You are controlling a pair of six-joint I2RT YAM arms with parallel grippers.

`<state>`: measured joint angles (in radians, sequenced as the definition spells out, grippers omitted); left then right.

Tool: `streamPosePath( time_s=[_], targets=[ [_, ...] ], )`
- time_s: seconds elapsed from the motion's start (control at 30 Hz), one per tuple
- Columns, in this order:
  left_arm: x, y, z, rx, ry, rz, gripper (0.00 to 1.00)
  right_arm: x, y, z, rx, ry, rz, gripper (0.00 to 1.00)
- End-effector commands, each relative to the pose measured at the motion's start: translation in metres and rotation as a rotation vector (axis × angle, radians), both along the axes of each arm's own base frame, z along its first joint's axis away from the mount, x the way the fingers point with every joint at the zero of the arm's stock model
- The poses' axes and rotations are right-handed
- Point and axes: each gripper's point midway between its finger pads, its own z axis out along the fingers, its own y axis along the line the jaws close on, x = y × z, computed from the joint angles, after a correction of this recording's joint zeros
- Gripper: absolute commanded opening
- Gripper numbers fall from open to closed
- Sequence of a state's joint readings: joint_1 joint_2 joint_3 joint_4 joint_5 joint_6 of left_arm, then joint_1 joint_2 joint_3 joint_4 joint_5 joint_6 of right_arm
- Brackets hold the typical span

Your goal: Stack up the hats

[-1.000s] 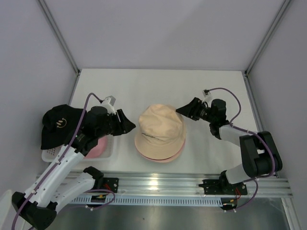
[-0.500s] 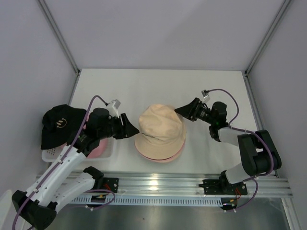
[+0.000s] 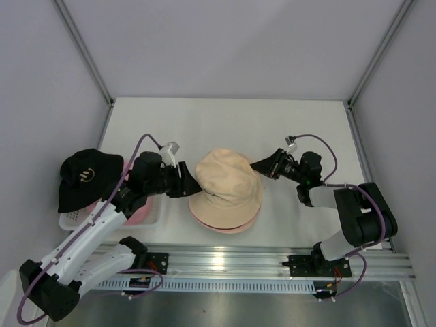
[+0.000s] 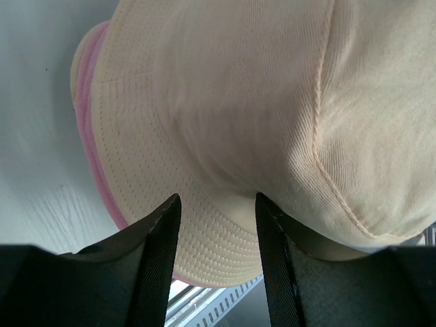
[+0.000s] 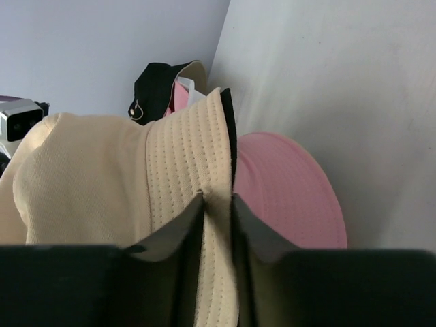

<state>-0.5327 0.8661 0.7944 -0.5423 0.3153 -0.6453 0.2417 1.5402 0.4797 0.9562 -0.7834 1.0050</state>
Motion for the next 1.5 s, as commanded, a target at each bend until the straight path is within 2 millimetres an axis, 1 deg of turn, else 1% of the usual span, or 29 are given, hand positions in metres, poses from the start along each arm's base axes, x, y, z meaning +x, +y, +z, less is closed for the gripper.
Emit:
streamPosePath(
  time_s=[0.0, 0.03, 0.07, 0.2, 0.23, 0.27, 0.3, 0.33, 0.37, 0.4, 0.43, 0.47, 0.5, 0.6, 0.63, 0.73, 0.8, 0.83, 0.9, 1.03, 1.17, 1.23, 1.27, 1.3, 1.33, 1.37, 1.4, 1.43, 1.47],
  targets=[
    [0.002, -0.009, 0.000, 0.001, -0.023, -0.038, 0.51, -0.008, 0.005, 0.023, 0.028, -0.091, 0.047, 0.19],
    [0.003, -0.010, -0.002, 0.008, -0.019, -0.040, 0.50, -0.008, 0.004, 0.021, 0.023, -0.086, 0.044, 0.07],
    [0.003, -0.009, -0.006, 0.019, -0.009, -0.035, 0.49, -0.008, 0.004, 0.021, 0.021, -0.083, 0.041, 0.00],
    [0.005, -0.004, -0.024, 0.084, 0.032, -0.001, 0.47, -0.008, 0.002, 0.009, -0.005, -0.051, 0.015, 0.00],
    [0.003, -0.003, -0.026, 0.095, 0.043, 0.002, 0.47, -0.008, 0.000, 0.000, -0.032, -0.033, 0.004, 0.00],
    [0.002, -0.002, -0.032, 0.106, 0.053, 0.003, 0.47, -0.005, -0.001, -0.004, -0.055, -0.031, -0.014, 0.00],
    [0.001, -0.002, -0.035, 0.116, 0.060, 0.000, 0.46, -0.007, -0.002, -0.020, -0.101, 0.036, -0.022, 0.00],
    [0.000, 0.000, -0.040, 0.132, 0.070, 0.003, 0.46, -0.007, -0.003, -0.029, -0.142, 0.056, -0.034, 0.00],
    [-0.003, 0.002, -0.047, 0.149, 0.084, 0.003, 0.45, -0.006, -0.005, -0.038, -0.210, 0.036, -0.037, 0.00],
    [-0.004, 0.003, -0.050, 0.158, 0.088, 0.002, 0.45, -0.007, -0.006, -0.050, -0.283, 0.082, -0.063, 0.00],
    [-0.004, 0.005, -0.053, 0.169, 0.092, 0.008, 0.44, -0.006, -0.008, -0.056, -0.327, 0.089, -0.077, 0.00],
    [-0.007, 0.007, -0.061, 0.182, 0.107, 0.008, 0.44, -0.007, -0.008, -0.060, -0.364, 0.088, -0.083, 0.00],
    [-0.008, 0.007, -0.063, 0.183, 0.109, 0.008, 0.44, -0.010, -0.007, -0.067, -0.420, 0.090, -0.088, 0.00],
    [-0.010, 0.008, -0.073, 0.190, 0.130, 0.012, 0.43, -0.015, -0.006, -0.077, -0.454, 0.119, -0.094, 0.00],
    [-0.010, 0.007, -0.075, 0.191, 0.132, 0.008, 0.43, -0.018, -0.004, -0.084, -0.457, 0.147, -0.082, 0.00],
    [-0.013, 0.008, -0.085, 0.217, 0.155, 0.001, 0.41, -0.028, 0.002, -0.097, -0.462, 0.203, -0.046, 0.00],
    [-0.014, 0.010, -0.090, 0.233, 0.166, 0.003, 0.41, -0.032, 0.001, -0.106, -0.498, 0.222, -0.053, 0.00],
    [-0.015, 0.011, -0.091, 0.239, 0.166, 0.001, 0.41, -0.034, 0.003, -0.108, -0.519, 0.216, -0.047, 0.00],
    [-0.014, 0.013, -0.092, 0.246, 0.161, 0.008, 0.40, -0.038, -0.002, -0.114, -0.560, 0.236, -0.059, 0.00],
    [-0.014, 0.016, -0.091, 0.251, 0.144, 0.017, 0.40, -0.041, -0.008, -0.116, -0.597, 0.250, -0.074, 0.00],
    [-0.016, 0.019, -0.090, 0.246, 0.125, 0.016, 0.40, -0.041, -0.008, -0.105, -0.588, 0.235, -0.081, 0.00],
    [-0.015, 0.021, -0.085, 0.246, 0.104, 0.020, 0.41, -0.039, -0.008, -0.091, -0.577, 0.206, -0.087, 0.01],
    [-0.016, 0.022, -0.083, 0.250, 0.100, 0.022, 0.40, -0.037, -0.008, -0.086, -0.575, 0.194, -0.092, 0.02],
    [-0.015, 0.023, -0.079, 0.251, 0.086, 0.018, 0.41, -0.036, -0.008, -0.075, -0.574, 0.167, -0.094, 0.06],
    [-0.013, 0.023, -0.069, 0.237, 0.056, 0.021, 0.41, -0.034, -0.008, -0.069, -0.576, 0.153, -0.098, 0.10],
    [-0.015, 0.025, -0.066, 0.242, 0.053, 0.021, 0.42, -0.033, -0.010, -0.063, -0.580, 0.137, -0.107, 0.17],
    [-0.016, 0.026, -0.061, 0.245, 0.040, 0.019, 0.44, -0.031, -0.011, -0.055, -0.591, 0.116, -0.107, 0.37],
    [-0.009, 0.028, -0.044, 0.241, -0.003, 0.039, 0.49, -0.032, -0.013, -0.047, -0.598, 0.103, -0.113, 0.48],
    [-0.010, 0.032, -0.034, 0.241, -0.036, 0.050, 0.55, -0.029, -0.017, -0.040, -0.612, 0.088, -0.134, 0.60]
  ],
)
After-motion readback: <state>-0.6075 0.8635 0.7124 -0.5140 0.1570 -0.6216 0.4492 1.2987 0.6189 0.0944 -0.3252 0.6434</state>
